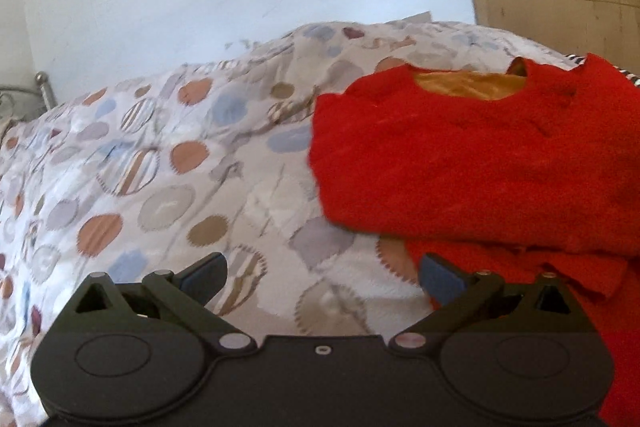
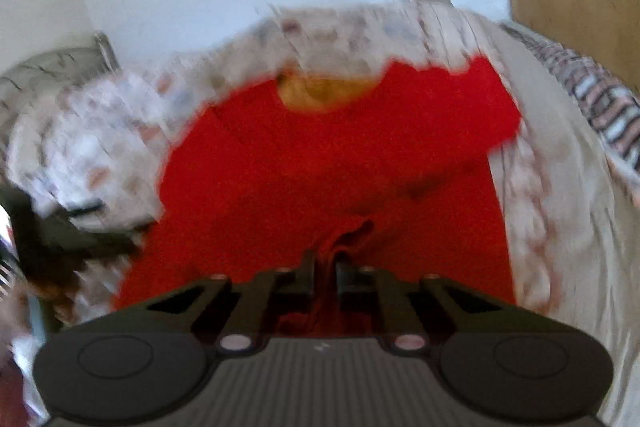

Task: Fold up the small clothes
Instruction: 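Open the left tool and release the folded sleeve onto the sweater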

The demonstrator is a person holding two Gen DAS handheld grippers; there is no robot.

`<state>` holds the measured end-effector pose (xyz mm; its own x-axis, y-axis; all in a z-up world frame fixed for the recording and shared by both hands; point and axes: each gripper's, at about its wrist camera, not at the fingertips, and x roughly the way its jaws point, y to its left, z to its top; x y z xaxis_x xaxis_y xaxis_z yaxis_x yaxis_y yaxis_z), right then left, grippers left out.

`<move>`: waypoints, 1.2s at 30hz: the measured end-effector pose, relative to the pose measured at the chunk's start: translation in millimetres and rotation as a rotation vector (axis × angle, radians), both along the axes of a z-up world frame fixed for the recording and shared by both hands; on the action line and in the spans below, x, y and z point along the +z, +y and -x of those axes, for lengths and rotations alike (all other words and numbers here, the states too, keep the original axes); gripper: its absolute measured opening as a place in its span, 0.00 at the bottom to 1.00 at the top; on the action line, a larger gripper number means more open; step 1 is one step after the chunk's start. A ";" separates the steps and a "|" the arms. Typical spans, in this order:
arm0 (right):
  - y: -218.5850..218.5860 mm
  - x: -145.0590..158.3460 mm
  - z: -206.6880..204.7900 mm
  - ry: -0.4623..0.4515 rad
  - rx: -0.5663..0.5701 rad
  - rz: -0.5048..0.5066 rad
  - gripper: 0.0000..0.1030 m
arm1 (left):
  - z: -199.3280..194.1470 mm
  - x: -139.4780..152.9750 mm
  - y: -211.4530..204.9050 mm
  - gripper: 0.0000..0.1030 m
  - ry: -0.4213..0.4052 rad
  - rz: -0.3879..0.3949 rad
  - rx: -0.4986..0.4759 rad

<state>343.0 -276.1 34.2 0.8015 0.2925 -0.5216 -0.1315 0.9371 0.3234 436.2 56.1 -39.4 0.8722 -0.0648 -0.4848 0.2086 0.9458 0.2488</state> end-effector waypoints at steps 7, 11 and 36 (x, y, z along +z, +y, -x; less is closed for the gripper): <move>-5.2 94.1 -15.0 -0.189 0.114 -0.105 0.03 | -8.2 4.9 -21.8 0.99 -0.041 0.011 -0.054; 2.2 120.0 -12.6 -0.263 0.112 -0.058 0.03 | -21.6 12.7 -30.0 0.99 -0.046 0.035 -0.045; -13.2 17.0 28.4 0.000 0.051 -0.082 0.03 | -89.0 25.2 18.3 0.95 -0.002 0.108 0.289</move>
<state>314.7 -289.3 51.3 0.7841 0.3748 -0.4947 -0.1787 0.8996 0.3984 525.2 74.4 -14.2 0.8630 0.1350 -0.4869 -0.0733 0.9869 0.1438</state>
